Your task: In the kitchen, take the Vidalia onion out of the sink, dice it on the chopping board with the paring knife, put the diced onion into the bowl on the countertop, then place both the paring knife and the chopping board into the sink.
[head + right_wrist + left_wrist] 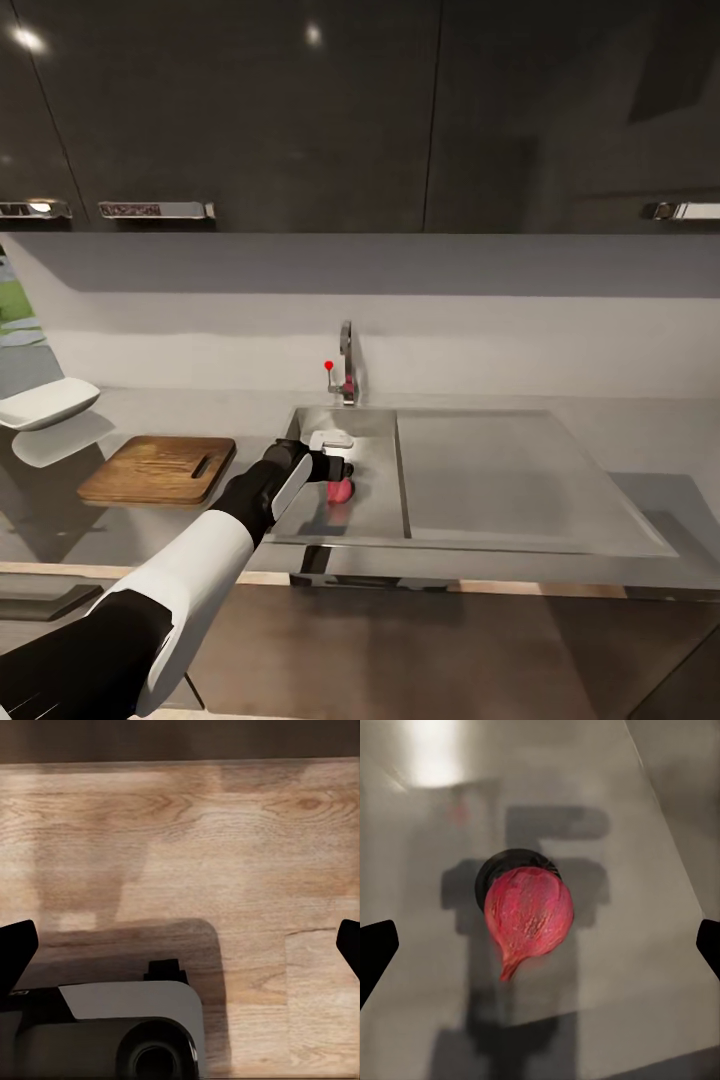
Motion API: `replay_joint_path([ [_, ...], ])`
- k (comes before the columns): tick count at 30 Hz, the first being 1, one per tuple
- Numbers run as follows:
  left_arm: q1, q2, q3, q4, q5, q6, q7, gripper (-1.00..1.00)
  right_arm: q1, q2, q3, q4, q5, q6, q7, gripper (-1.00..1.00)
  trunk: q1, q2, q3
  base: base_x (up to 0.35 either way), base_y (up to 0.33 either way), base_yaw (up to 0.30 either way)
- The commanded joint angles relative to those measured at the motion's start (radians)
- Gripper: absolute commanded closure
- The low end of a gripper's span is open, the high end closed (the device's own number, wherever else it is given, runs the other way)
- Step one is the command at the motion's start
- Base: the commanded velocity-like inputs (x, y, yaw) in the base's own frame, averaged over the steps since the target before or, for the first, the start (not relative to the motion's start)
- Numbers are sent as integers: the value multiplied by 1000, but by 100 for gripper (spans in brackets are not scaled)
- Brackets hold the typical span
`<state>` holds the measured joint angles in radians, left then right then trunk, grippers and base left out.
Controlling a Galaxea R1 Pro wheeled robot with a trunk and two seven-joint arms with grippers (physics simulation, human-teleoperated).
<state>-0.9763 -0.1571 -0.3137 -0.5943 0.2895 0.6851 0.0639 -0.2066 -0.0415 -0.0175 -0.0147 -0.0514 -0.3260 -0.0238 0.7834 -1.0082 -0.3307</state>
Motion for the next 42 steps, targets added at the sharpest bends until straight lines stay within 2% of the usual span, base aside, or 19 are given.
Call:
replay_joint_path([
  [1, -1, 1, -4, -1, 9, 4, 7, -100, 0, 0, -1, 1, -6, -4, 1, -100, 0, -1, -2, 0, 0, 0],
  [15, -1, 1, -4, -1, 9, 4, 8, -100, 11, 1, -1, 1, -20, 1, 5, -100, 0, -1, -18, 0, 0, 0],
  [32, -1, 1, -4, 1, 9, 4, 8, -100, 12, 4, 0, -1, -21, 1, 3, -100, 0, -1, -19, 122, -45, 0],
  [42, -1, 1, -4, 2, 10, 4, 8, -100, 12, 5, 0, -1, -21, 1, 2, -100, 0, -1, -19, 29, -7, 0],
])
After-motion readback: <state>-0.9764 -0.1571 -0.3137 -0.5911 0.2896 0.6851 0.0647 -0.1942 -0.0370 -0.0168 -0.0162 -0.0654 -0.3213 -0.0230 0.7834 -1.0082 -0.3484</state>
